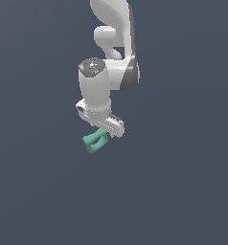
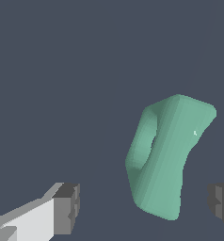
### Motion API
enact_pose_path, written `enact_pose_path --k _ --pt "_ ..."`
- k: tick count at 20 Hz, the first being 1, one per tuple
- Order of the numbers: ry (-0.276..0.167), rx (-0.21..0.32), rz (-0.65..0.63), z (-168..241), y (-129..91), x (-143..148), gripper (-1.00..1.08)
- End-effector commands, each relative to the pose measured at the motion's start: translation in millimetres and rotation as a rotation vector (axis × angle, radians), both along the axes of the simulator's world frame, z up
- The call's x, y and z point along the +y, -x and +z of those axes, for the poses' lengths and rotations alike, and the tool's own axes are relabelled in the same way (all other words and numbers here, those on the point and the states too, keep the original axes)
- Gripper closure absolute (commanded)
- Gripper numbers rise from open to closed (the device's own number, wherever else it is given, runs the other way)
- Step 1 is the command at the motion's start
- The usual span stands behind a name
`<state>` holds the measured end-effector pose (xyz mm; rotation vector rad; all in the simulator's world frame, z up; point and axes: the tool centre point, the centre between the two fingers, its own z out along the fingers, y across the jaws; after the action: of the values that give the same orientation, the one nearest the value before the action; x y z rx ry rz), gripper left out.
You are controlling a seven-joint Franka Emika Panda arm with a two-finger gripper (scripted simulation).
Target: Pick up the object and move it to a goal position.
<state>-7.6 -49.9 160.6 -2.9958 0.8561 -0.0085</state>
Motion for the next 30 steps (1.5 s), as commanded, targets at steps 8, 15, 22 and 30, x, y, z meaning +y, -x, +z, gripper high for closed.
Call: enact_pose_path --k 8,15,22,30 --pt "0.014 0.012 -0.246 -11 7 -27 -0.92" --pt "0.02 0.016 -0.331 -14 9 -37 -0.92" --pt "0.021 0.016 -0.34 -16 10 -38 -0.92" --pt "0.021 0.016 -0.344 -50 11 -38 -0.92"
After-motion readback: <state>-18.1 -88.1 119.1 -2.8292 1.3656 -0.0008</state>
